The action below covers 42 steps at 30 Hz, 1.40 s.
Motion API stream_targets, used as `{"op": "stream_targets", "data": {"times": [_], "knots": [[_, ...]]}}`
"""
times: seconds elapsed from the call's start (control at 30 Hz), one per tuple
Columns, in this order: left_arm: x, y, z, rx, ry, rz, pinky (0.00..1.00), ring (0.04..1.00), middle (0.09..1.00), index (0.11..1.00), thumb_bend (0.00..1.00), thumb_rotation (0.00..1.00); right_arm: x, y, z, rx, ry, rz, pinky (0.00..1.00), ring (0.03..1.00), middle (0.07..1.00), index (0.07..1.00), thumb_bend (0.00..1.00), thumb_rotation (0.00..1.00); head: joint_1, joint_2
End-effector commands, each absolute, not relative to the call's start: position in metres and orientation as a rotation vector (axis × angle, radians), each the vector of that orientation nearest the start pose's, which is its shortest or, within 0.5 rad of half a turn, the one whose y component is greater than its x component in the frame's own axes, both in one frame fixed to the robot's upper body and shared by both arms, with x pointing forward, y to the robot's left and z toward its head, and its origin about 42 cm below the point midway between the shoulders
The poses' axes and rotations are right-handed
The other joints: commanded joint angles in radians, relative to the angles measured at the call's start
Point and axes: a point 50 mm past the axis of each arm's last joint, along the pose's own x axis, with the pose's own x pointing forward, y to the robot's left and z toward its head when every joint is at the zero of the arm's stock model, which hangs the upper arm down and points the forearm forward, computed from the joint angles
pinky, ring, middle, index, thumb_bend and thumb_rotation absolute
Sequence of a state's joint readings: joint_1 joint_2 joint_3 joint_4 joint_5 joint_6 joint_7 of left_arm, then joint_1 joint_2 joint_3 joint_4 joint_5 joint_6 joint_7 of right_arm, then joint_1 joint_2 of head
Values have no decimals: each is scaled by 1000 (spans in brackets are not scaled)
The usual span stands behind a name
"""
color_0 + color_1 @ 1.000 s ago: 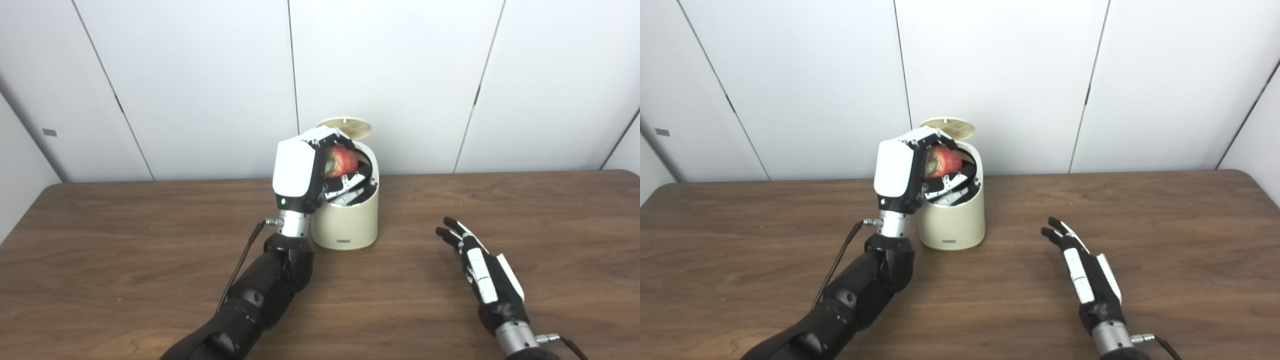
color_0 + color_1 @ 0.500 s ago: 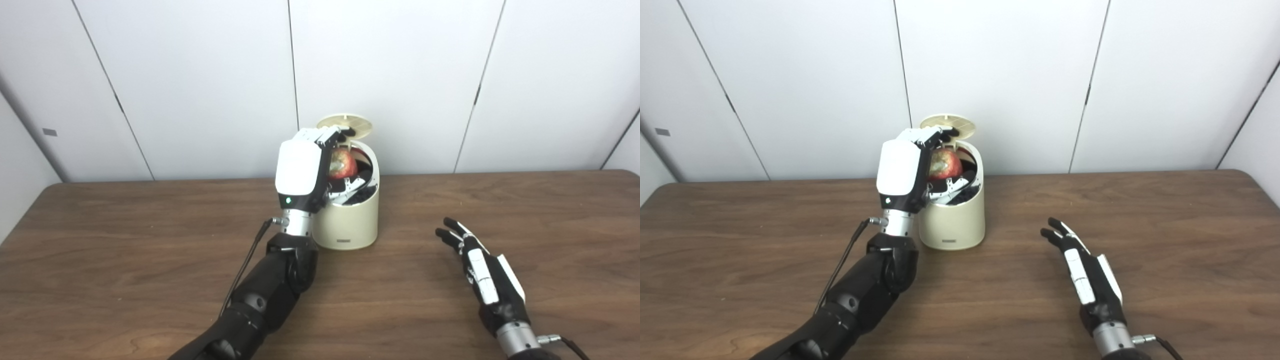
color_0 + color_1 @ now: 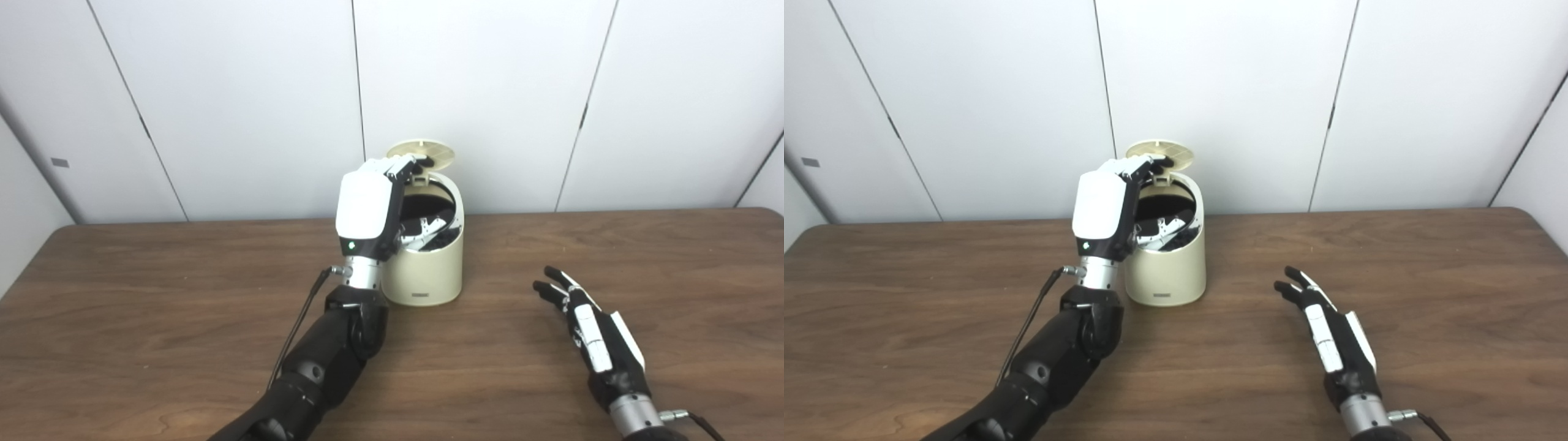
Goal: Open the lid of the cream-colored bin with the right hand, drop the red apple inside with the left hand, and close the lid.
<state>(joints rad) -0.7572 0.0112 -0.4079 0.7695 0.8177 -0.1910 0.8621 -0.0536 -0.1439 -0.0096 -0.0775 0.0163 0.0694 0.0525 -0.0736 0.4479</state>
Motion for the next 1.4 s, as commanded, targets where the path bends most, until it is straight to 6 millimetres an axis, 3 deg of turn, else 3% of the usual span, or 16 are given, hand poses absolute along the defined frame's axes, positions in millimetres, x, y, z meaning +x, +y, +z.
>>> {"op": "stream_targets", "data": {"times": [0.0,0.03,0.07,0.1,0.17,0.23,0.4,0.97,1.23,1.37], "knots": [[472,80,219,793,-834,221,582,652,673,655,901,70,301,-251,129,-122,-48,71,982,886,826,876,580,1000,0,2],[472,80,219,765,-843,212,553,615,637,635,869,36,302,-251,128,-126,-48,71,984,888,828,877,579,1000,0,2],[472,80,219,739,-848,206,528,581,602,566,699,40,302,-251,127,-129,-47,70,981,888,830,878,582,1000,0,2],[471,81,218,706,-857,199,495,540,497,527,595,16,302,-251,127,-123,-45,69,978,887,832,876,588,1000,0,2],[471,82,218,654,-866,191,448,455,474,503,528,4,302,-251,126,-114,-41,67,994,893,834,876,588,1000,0,2],[471,83,218,615,-872,186,383,440,491,499,488,0,302,-252,125,-114,-38,66,992,898,836,874,596,1000,0,2],[470,85,221,555,-890,191,342,425,496,470,476,0,302,-252,125,-113,-38,67,987,897,838,875,589,1000,3,2],[456,95,238,468,-960,225,409,462,492,477,480,0,297,-255,128,-120,-35,67,979,897,836,866,579,1000,11,9],[432,116,261,367,-915,211,379,438,505,478,479,0,298,-259,132,-103,-49,62,942,878,822,857,569,1000,24,13],[421,131,270,253,-783,201,356,437,512,473,477,0,298,-261,132,-105,-45,61,937,882,829,850,582,1000,28,15]]}}
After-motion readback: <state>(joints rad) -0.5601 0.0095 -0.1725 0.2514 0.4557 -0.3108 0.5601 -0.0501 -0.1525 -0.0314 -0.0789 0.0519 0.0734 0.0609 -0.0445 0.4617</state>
